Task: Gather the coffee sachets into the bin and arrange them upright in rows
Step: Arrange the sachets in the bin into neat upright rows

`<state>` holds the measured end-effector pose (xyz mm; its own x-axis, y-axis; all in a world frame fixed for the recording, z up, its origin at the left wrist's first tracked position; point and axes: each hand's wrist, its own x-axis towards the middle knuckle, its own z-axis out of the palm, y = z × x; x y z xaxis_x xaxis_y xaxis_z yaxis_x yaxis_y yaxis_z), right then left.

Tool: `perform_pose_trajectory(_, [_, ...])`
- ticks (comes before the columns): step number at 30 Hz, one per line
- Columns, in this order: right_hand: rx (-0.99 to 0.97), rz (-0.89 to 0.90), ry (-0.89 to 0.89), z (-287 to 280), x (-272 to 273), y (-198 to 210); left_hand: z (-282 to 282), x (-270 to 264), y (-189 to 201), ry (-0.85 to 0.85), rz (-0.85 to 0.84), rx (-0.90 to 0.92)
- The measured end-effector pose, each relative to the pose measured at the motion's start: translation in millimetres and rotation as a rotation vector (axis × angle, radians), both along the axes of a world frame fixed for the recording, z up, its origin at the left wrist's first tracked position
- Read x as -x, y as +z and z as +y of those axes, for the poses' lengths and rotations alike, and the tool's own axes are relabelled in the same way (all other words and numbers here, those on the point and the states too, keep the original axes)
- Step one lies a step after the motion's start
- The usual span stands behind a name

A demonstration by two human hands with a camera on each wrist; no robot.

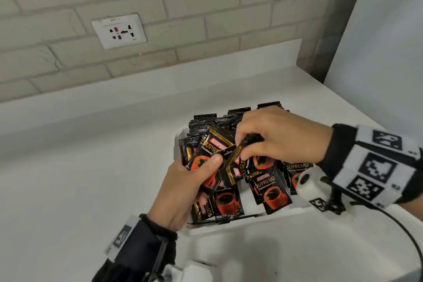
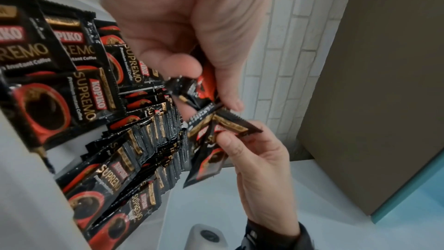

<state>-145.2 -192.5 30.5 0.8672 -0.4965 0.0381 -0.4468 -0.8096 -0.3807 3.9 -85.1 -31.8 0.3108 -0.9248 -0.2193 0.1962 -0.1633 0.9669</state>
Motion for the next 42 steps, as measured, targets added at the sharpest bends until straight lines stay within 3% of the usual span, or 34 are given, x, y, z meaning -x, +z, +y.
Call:
perform_pose_trajectory(7, [-0.513, -0.471, -0.227, -11.6, 8.4, -0.3, -1.1, -15.1, 5.2, 0.269, 0.358, 0.199])
perform_pose_trajectory(10, [-0.771, -0.663, -0.335, -9.2, -1.0, -8.5, 1.4, -19.3, 8.0, 0.329, 0.392, 0.279])
perform_pose_trajectory(13, [-0.991, -0.711, -0.367, 0.0, -17.1, -15.1, 5.0, -18.7, 6.5, 0.321, 0.385, 0.293])
perform_pose_trajectory(25, [-0.578, -0.533, -0.324, 20.2, -71.9, -36.7, 11.6, -19.1, 12.6, -0.018, 0.259, 0.328])
perform_pose_trajectory(30, [-0.595, -0.535, -0.250, 19.1, -67.4, -40.5, 10.8, -21.8, 19.1, -0.092, 0.171, 0.287])
perform_pose_trajectory(35, [-0.541, -0.420, -0.259, 19.9, -51.9, -38.1, 8.2, -23.2, 15.9, -0.151, 0.250, 0.183])
perform_pose_trajectory(37, [-0.550, -0.453, -0.250, 16.1, -44.2, -38.6, 7.6, -22.2, 17.4, -0.175, 0.275, 0.138])
perform_pose_trajectory(40, [-0.588, -0.489, -0.204, 7.2, -32.2, -29.4, 7.5, -18.7, 21.2, -0.222, 0.184, 0.077])
perform_pose_trajectory(42, [-0.576, -0.413, -0.138, 1.3, -25.8, -18.0, 7.0, -17.1, 22.6, -0.257, 0.083, 0.050])
